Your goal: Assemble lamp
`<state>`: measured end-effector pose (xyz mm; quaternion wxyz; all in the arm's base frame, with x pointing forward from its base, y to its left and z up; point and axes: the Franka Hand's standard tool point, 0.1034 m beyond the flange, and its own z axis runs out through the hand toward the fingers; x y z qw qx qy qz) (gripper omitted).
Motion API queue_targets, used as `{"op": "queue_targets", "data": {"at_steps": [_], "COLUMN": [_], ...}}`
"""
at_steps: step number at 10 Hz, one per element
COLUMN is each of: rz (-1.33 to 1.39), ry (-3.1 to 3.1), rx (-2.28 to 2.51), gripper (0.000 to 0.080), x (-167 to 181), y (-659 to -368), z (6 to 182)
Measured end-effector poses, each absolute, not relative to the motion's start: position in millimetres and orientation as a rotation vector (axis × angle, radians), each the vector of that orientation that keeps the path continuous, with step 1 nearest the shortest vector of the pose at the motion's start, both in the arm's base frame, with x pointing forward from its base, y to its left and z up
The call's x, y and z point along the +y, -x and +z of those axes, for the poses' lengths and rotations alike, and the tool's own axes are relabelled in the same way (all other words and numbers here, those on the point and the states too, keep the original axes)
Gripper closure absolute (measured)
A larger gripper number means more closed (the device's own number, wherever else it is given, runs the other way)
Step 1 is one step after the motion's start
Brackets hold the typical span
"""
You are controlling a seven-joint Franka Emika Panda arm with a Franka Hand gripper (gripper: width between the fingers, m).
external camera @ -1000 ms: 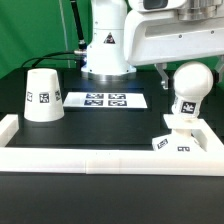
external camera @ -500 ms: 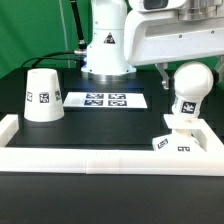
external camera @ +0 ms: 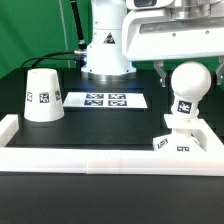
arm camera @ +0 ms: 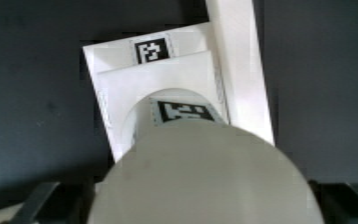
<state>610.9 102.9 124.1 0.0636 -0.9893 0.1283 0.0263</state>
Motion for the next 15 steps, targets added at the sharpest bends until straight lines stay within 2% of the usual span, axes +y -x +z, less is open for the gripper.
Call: {"op": "queue_targets", "data": {"at_steps": [3, 15], "rz": [0.014, 0.057], "ry": [2.908, 2.404], "rx": [0.767, 1.76], "gripper": [0.0219, 0.0219], "x": [101.8, 113.6], "y": [-611.9, -607.3], "z": [124.3, 125.1]}}
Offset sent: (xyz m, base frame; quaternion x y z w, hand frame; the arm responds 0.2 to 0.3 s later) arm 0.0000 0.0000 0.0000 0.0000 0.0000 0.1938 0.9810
